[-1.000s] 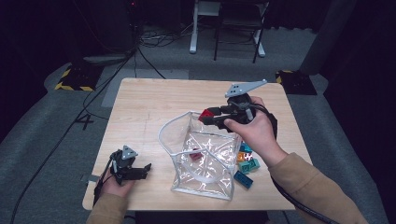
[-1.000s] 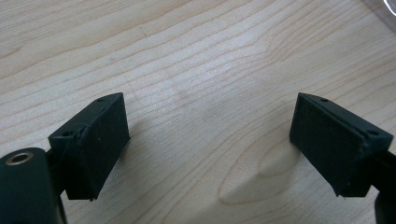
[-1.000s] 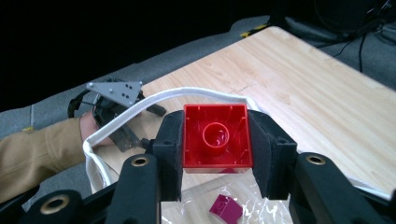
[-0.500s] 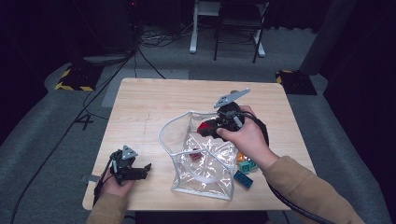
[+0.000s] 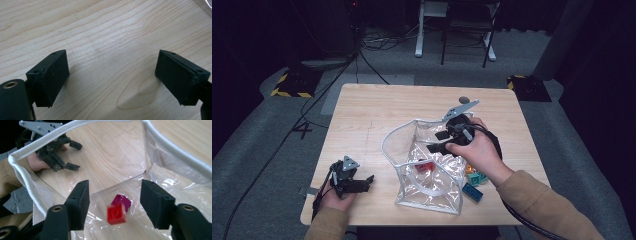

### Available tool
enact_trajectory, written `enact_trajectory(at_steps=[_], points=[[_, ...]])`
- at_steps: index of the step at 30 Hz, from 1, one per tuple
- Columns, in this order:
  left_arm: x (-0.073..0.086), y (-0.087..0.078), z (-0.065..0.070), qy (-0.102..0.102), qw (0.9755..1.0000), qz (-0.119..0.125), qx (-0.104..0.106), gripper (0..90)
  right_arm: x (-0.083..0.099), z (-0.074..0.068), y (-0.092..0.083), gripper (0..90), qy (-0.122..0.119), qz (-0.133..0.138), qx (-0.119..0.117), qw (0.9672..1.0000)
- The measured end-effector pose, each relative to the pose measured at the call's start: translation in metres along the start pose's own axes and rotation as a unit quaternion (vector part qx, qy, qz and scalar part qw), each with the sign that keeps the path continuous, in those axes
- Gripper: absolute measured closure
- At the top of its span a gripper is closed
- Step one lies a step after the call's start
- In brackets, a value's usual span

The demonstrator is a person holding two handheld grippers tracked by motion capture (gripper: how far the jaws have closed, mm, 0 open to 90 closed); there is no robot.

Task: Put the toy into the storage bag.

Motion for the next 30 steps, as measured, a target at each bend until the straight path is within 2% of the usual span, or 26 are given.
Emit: enact_trajectory(at_steps=[4, 14, 23, 30], points=[[0.000, 0.000, 0.000, 0.000, 1.0000, 0.000, 0.000, 12.0, -0.004, 0.006, -0.010, 38.2, 0.002, 0.021, 0.006, 0.9998], [0.000, 0.000, 0.000, 0.000, 1.0000, 0.000, 0.000, 12.0, -0.006, 0.030, -0.052, 37.6, 0.020, 0.071, 0.028, 0.9969], [0.000, 0.000, 0.000, 0.000, 1.0000, 0.000, 0.000, 12.1, 0.005, 0.047, -0.088, 35.9, 0.023, 0.099, 0.055, 0.9933], [0.000, 0.000, 0.000, 0.000, 1.0000, 0.000, 0.000, 12.0, 0.025, 0.069, -0.108, 36.0, 0.044, 0.110, 0.078, 0.9899]])
Point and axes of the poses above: each handheld gripper's, and its own axes: y roughly forward along the jaws, x roughly out of its underside, z roughly to its right, the point moved 10 cm from there along y, roughly forward along the jaws, and after that the axes turned 8 degrees about x, right-handed, at the moved point
